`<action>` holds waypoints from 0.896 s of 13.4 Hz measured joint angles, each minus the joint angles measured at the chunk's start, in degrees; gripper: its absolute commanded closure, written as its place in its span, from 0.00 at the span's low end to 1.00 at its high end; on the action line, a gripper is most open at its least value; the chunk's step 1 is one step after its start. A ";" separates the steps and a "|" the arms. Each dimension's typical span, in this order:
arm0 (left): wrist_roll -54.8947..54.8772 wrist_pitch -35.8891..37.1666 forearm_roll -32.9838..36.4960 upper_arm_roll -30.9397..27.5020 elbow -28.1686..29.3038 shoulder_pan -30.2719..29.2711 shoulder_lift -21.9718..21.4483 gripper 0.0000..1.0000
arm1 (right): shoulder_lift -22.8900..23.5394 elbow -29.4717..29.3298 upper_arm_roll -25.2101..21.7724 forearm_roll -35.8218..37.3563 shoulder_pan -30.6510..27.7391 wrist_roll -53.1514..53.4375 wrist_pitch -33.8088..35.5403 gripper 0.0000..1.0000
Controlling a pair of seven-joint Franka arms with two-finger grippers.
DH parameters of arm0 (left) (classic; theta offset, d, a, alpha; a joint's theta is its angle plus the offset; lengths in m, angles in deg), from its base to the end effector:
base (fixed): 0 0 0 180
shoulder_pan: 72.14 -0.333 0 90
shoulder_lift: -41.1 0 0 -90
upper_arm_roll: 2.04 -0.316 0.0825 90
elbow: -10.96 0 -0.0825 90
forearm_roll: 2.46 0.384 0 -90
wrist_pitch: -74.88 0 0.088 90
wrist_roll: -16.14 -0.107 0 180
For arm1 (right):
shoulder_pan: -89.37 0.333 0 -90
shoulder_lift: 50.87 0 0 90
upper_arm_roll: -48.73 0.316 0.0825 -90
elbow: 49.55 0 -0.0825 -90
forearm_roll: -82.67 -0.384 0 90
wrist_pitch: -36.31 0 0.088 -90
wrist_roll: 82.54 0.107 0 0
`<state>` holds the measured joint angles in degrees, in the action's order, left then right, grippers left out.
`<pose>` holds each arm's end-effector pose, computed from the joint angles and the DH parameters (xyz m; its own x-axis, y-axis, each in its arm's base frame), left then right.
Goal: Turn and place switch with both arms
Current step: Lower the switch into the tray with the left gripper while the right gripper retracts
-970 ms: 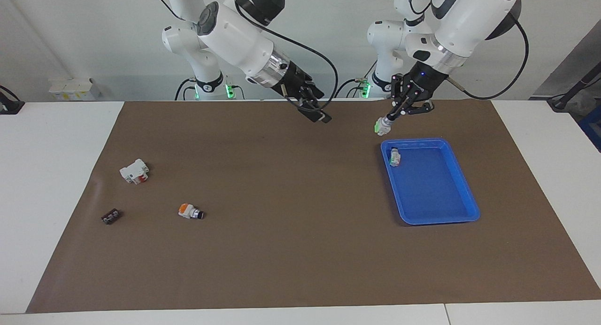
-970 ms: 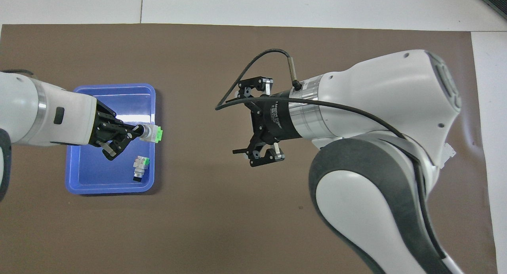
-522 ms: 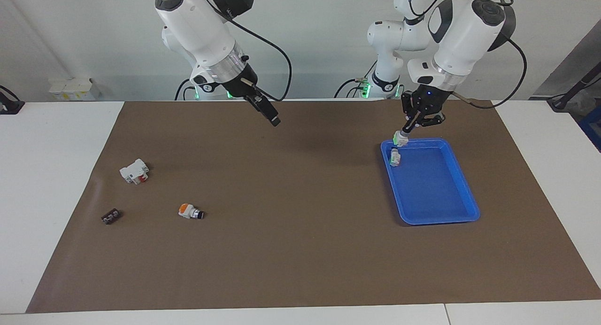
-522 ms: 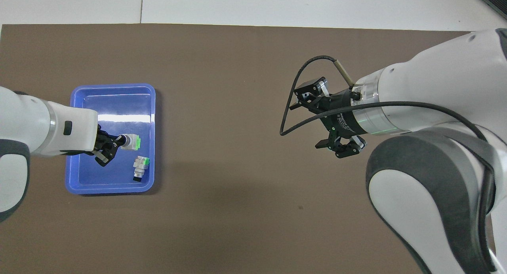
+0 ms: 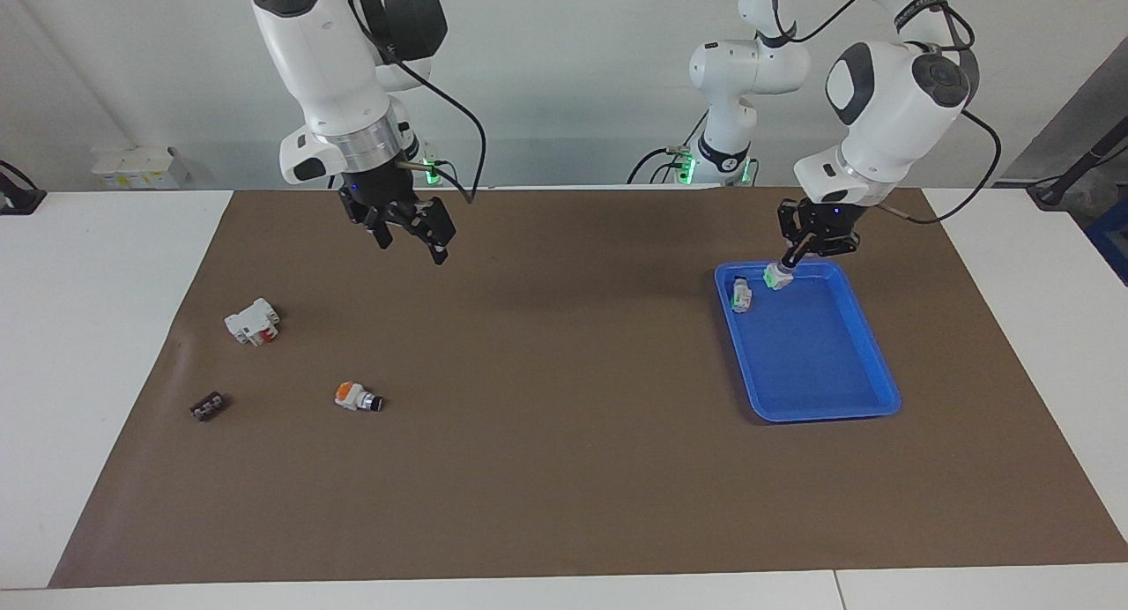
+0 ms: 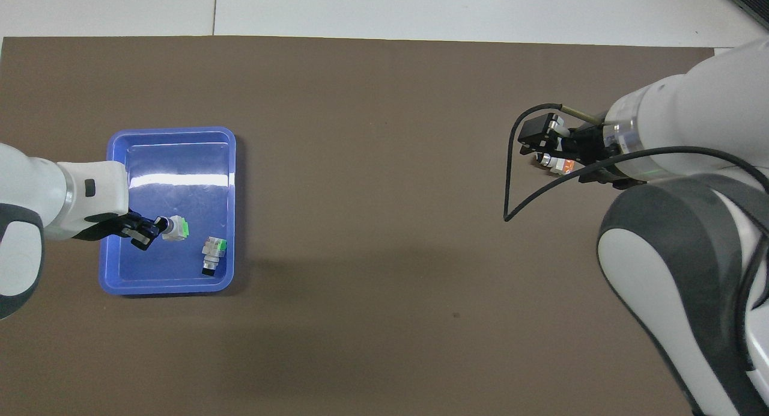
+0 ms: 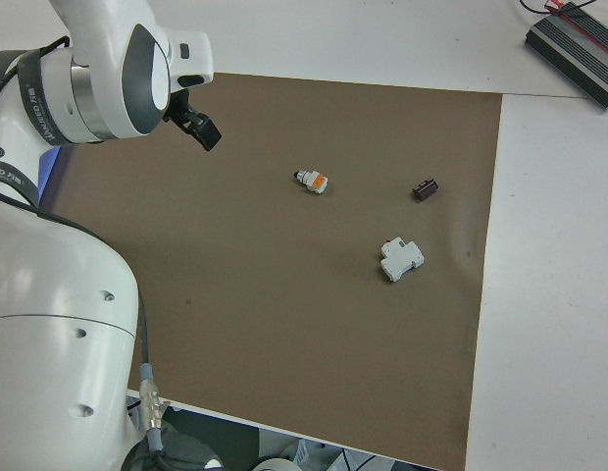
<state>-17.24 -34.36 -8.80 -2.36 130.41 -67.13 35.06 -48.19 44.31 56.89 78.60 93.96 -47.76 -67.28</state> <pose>0.5118 -0.0499 0.4664 0.8112 -0.5848 -0.0062 -0.5795 -0.8052 0.1261 0.5730 0.1339 0.5882 0.9191 -0.3900 0.0566 -0.3802 -0.9153 -0.1332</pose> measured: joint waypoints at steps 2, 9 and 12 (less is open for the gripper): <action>0.34 -3.87 0.02 -0.01 1.97 -0.32 1.68 1.00 | -0.54 -0.23 -0.06 0.28 -2.90 -7.22 0.00 0.01; 0.32 -10.46 0.09 0.15 7.10 -0.32 3.65 0.48 | -3.73 -0.36 -4.05 3.36 -7.53 -25.77 5.12 0.01; -0.95 -10.46 0.41 0.24 7.13 -0.32 3.82 0.00 | -4.50 -1.19 -7.62 5.24 -4.73 -27.37 8.27 0.01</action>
<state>-18.19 -44.82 -8.39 -2.12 137.54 -67.45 38.88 -52.68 43.12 49.27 83.83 89.22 -75.13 -59.01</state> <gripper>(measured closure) 0.736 0.004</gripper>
